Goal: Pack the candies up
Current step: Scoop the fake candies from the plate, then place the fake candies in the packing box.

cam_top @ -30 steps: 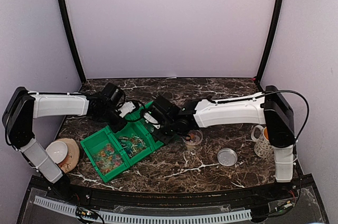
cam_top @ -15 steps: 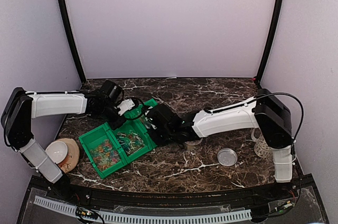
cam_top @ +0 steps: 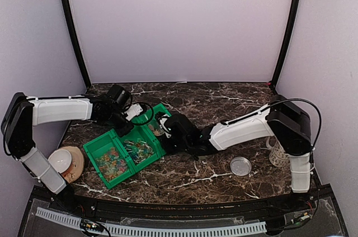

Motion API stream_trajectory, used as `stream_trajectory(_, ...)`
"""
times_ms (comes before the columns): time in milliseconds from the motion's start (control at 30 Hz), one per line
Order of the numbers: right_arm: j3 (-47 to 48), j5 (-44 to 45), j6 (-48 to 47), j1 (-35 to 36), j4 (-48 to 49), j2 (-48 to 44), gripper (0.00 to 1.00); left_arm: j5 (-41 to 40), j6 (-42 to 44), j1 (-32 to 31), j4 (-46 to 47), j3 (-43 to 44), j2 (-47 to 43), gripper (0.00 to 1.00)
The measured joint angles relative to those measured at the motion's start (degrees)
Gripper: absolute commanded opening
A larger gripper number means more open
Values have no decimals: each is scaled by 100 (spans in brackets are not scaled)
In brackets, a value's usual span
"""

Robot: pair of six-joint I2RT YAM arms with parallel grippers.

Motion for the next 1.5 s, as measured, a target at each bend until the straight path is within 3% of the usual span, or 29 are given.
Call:
stream_trajectory(767,-1532,-76,-1047,-238,710,-1379,0,-304,-931,-284,-249,188,68,0)
stream_trajectory(1067,-2321,308,-1228,-236,868,-2260,0,-409,-1003,-210,-269,186,68,0)
stream_trajectory(1300,-2529,820,-1287,-229,356,-3289,0,-511,-1108,-164,-271,175,68,0)
stream_trajectory(1500,-2653,1141,-1174,-81,-828,-4033,0,-525,-1117,-155,-260,164,68,0)
